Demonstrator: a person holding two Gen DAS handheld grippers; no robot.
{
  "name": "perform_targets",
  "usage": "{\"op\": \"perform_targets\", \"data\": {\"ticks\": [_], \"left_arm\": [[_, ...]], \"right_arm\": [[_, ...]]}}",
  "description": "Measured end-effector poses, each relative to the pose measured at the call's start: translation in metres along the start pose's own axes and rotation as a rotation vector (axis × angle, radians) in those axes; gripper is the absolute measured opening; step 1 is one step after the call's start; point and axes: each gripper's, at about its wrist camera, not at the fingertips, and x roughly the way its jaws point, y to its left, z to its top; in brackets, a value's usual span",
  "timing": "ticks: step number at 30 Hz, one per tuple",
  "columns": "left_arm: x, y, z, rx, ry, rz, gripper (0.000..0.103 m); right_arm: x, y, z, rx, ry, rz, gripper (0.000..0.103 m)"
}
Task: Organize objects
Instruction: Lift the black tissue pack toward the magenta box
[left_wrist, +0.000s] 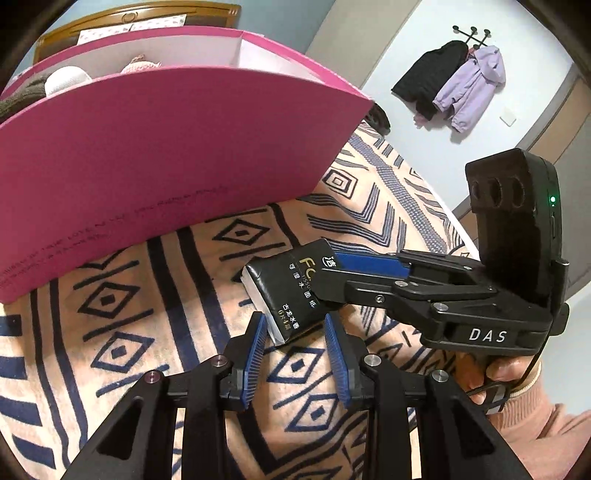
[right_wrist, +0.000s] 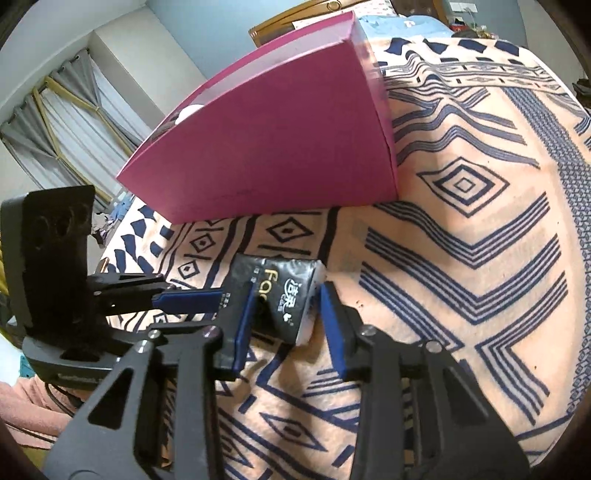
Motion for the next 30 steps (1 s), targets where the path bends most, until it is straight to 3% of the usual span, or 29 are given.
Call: {"op": "perform_targets", "data": {"ticks": [30], "left_arm": [[-0.040,-0.033,-0.006,0.083,-0.114,0.056,0.032]], "right_arm": [[-0.039,0.040,-0.008,-0.097,-0.126,-0.037,0.038]]}}
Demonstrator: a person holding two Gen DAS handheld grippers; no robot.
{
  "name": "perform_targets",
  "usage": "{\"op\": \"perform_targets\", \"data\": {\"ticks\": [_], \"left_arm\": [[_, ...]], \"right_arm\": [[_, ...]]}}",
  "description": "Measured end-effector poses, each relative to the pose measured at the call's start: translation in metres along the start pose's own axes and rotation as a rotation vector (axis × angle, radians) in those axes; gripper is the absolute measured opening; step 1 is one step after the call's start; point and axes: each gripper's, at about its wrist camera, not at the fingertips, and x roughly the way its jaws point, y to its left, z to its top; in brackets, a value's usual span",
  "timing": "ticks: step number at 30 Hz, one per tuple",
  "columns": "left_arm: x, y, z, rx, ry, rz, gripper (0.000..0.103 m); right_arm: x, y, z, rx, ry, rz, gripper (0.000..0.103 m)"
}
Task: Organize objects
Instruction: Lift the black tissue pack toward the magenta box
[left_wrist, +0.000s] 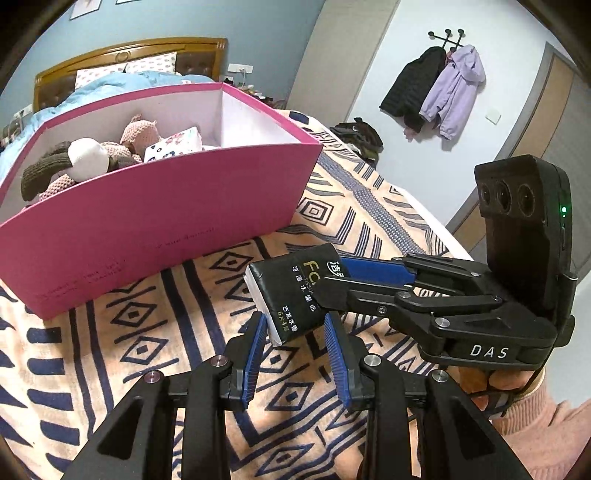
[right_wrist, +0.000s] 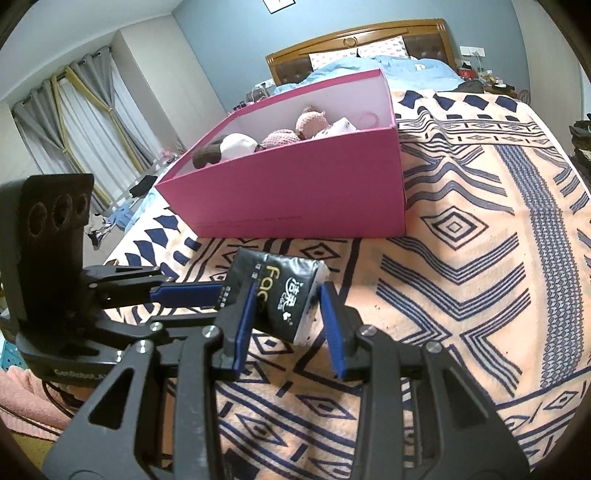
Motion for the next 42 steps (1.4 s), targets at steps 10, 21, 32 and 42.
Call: {"op": "perform_targets", "data": {"ticks": [10,21,32,42], "left_arm": [[-0.010,-0.003,0.007,0.011,-0.034,0.006,0.032],[-0.018,-0.006,0.015,0.025,-0.058,0.010,0.032],[-0.021,-0.005,0.024,0.029,-0.086,0.022,0.032],[-0.025,-0.004,0.032,0.039,-0.102,0.031,0.032]], "right_arm": [[-0.009,0.007,0.007,-0.028,-0.028,-0.003,0.038],[-0.015,0.010,0.016,-0.047,-0.049,-0.005,0.038],[-0.018,0.012,0.027,-0.067,-0.069,-0.014,0.039],[-0.018,0.010,0.035,-0.055,-0.081,0.003,0.039]]}}
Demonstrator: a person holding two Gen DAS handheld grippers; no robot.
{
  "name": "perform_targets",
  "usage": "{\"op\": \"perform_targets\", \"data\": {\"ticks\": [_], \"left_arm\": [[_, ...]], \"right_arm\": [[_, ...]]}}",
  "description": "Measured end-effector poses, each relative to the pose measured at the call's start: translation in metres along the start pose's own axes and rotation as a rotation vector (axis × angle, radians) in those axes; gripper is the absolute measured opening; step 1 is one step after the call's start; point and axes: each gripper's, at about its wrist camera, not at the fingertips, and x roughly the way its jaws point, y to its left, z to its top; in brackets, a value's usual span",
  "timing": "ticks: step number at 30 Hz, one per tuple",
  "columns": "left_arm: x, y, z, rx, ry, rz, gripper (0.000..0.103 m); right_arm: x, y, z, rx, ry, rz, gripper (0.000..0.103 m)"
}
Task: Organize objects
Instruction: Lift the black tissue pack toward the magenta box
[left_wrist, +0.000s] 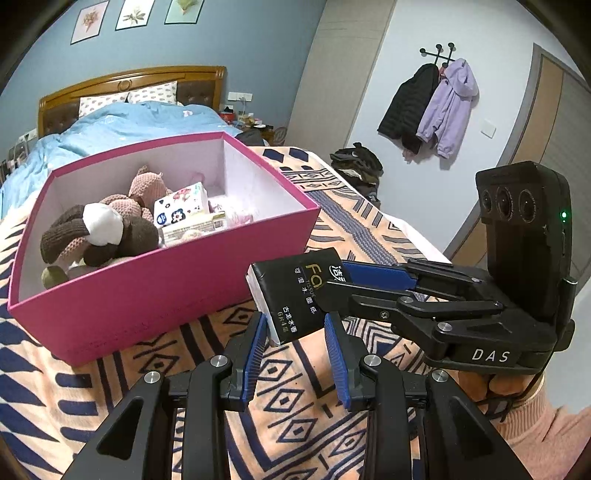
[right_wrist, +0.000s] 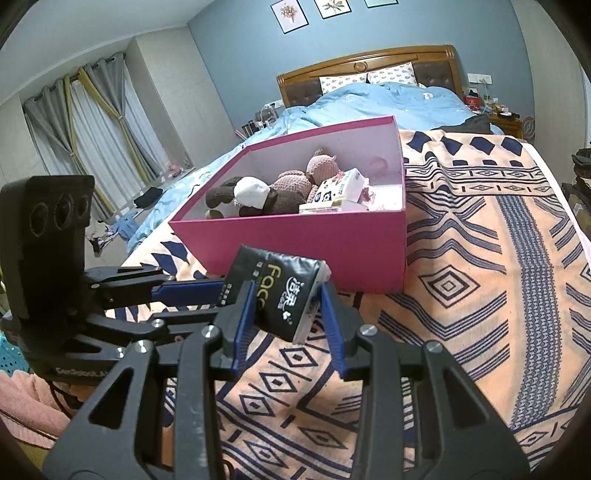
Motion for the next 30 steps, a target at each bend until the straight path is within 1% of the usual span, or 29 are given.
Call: {"op": "perform_targets", "data": {"ticks": [16,30], "left_arm": [[0.000,0.005,0.015,-0.005,-0.024,-0.005,0.032],[-0.005,0.009,0.029,0.001,-0.053,0.012,0.032]], "right_arm": [[0.000,-0.004,0.015,-0.002,-0.024,0.003,0.039],[0.002,-0.003,0.033,-0.024,-0.044,0.006,0.039]]}}
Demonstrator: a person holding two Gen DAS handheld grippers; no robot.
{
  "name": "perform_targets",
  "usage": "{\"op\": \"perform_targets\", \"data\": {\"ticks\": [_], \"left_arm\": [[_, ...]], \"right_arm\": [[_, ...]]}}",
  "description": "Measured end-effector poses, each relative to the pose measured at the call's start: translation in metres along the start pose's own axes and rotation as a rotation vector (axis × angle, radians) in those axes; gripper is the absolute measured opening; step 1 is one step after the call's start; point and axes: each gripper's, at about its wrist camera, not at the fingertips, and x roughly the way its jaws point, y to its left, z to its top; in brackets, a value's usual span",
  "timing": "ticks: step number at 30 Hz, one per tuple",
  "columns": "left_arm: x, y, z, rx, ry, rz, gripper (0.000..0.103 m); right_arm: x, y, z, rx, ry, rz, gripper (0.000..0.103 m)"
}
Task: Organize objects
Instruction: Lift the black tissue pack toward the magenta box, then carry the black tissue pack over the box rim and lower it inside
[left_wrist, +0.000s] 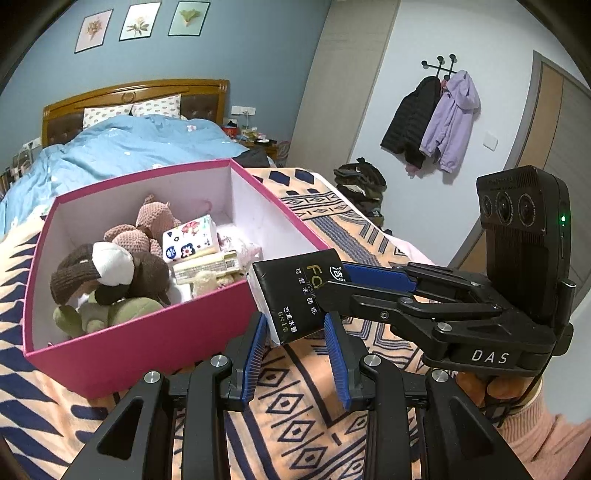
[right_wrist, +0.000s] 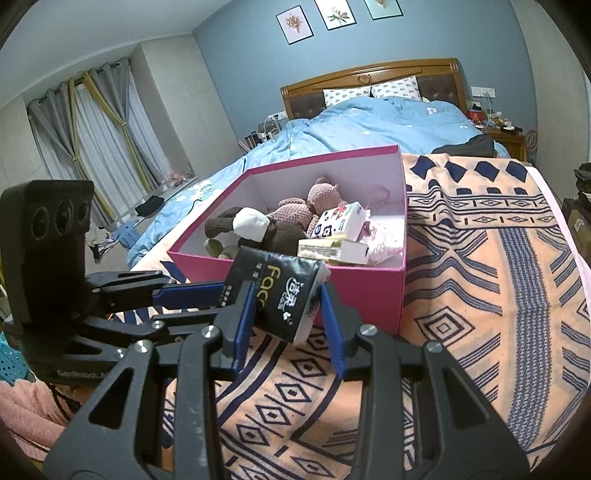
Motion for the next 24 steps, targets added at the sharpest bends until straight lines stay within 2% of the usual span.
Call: {"op": "perform_targets", "data": {"ticks": [24], "left_arm": [[0.003,0.009,0.019,-0.016,-0.021,0.013,0.032]], "right_arm": [[0.006,-0.003,0.022,0.003,-0.028,0.009,0.039]]}}
